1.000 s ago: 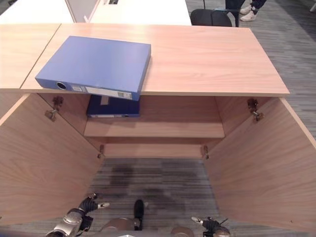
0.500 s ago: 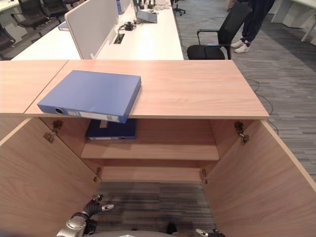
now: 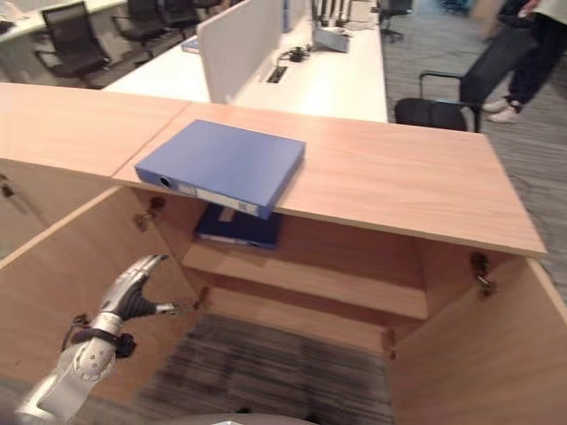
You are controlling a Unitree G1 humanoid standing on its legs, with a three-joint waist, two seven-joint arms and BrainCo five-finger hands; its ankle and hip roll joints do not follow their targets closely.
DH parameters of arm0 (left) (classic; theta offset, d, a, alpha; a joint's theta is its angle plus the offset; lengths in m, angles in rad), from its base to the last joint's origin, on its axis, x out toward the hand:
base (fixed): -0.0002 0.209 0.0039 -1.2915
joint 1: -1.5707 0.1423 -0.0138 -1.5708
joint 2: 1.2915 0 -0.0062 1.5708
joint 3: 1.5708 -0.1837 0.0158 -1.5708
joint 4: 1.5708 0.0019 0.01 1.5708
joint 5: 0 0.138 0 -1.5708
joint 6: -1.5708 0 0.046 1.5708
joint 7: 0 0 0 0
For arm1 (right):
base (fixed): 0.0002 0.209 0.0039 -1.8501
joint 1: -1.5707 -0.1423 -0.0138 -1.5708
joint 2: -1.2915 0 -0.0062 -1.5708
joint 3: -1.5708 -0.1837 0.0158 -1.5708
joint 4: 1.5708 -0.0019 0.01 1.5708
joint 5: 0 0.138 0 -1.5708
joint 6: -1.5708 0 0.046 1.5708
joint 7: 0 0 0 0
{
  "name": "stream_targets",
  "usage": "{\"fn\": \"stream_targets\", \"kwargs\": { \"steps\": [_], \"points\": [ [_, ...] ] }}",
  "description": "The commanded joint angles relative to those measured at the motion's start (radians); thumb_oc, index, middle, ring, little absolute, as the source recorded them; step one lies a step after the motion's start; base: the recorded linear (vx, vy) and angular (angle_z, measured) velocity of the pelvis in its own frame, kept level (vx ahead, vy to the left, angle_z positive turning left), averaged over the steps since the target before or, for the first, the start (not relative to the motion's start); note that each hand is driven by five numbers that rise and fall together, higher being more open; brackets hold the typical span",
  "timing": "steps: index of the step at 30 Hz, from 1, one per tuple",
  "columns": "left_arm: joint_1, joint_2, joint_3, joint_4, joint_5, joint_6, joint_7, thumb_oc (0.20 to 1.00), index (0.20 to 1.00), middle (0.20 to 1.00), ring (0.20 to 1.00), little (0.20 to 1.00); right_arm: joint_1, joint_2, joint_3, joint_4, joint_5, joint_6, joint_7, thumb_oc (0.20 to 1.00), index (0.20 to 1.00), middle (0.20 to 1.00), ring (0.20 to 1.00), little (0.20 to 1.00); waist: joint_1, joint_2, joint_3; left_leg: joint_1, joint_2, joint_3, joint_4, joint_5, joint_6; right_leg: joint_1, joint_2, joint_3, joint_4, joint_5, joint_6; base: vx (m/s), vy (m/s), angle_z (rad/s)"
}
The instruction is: Put the empty folder in the office cabinet
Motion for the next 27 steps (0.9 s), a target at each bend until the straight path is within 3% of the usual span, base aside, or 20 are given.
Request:
{"fn": "stream_targets", "kwargs": {
  "steps": [1, 8, 13, 16, 27],
  "points": [
    [-0.093, 0.023, 0.040, -0.064, 0.102, -0.036, 0.092, 1.000, 1.000, 1.000, 1.000, 1.000, -0.047, 0.006, 0.024, 0.041, -0.023, -0.002, -0.008, 1.000, 1.000, 1.000, 1.000, 1.000, -0.021, -0.041, 0.027, -0.031, -0.004, 0.003, 0.023, -0.013, -0.020, 0.091, -0.061, 0.031, 0.046, -0.101, 0.096, 0.00, 0.000, 0.00],
    [-0.154, 0.167, 0.089, -0.223, 0.182, -0.053, 0.112, 1.000, 1.000, 1.000, 1.000, 1.000, -0.041, -0.016, 0.034, 0.047, -0.037, 0.011, 0.002, 1.000, 1.000, 1.000, 1.000, 1.000, -0.041, -0.025, 0.015, -0.015, 0.001, 0.013, 0.017, -0.019, -0.027, 0.097, -0.059, 0.035, 0.047, -0.103, 0.096, 0.01, -0.001, 0.00],
    [-0.204, 0.197, 0.072, -0.214, 0.191, -0.047, 0.123, 1.000, 1.000, 1.000, 1.000, 1.000, -0.037, -0.027, 0.043, 0.055, -0.049, 0.015, 0.001, 1.000, 1.000, 1.000, 1.000, 1.000, -0.059, -0.019, 0.008, -0.007, 0.003, 0.021, 0.014, -0.021, -0.028, 0.098, -0.058, 0.044, 0.046, -0.104, 0.096, 0.00, 0.000, -0.02],
    [-0.263, 0.236, 0.015, -0.194, 0.236, -0.037, 0.157, 1.000, 1.000, 1.000, 1.000, 1.000, -0.111, -0.015, 0.087, 0.014, -0.020, -0.018, 0.010, 1.000, 1.000, 1.000, 1.000, 1.000, -0.059, -0.018, -0.008, 0.000, 0.007, 0.028, 0.012, -0.028, -0.030, 0.101, -0.058, 0.053, 0.041, -0.102, 0.097, 0.03, -0.009, -0.10],
    [-0.565, 0.331, -0.198, -0.161, 0.385, -0.002, 0.121, 1.000, 1.000, 1.000, 1.000, 1.000, -0.057, -0.023, 0.109, -0.003, -0.049, -0.042, 0.019, 1.000, 1.000, 1.000, 1.000, 1.000, -0.118, -0.013, -0.018, 0.004, 0.012, 0.061, 0.012, -0.040, -0.026, 0.084, -0.060, 0.096, 0.045, -0.094, 0.104, 0.01, -0.005, -0.12]
  ]
}}
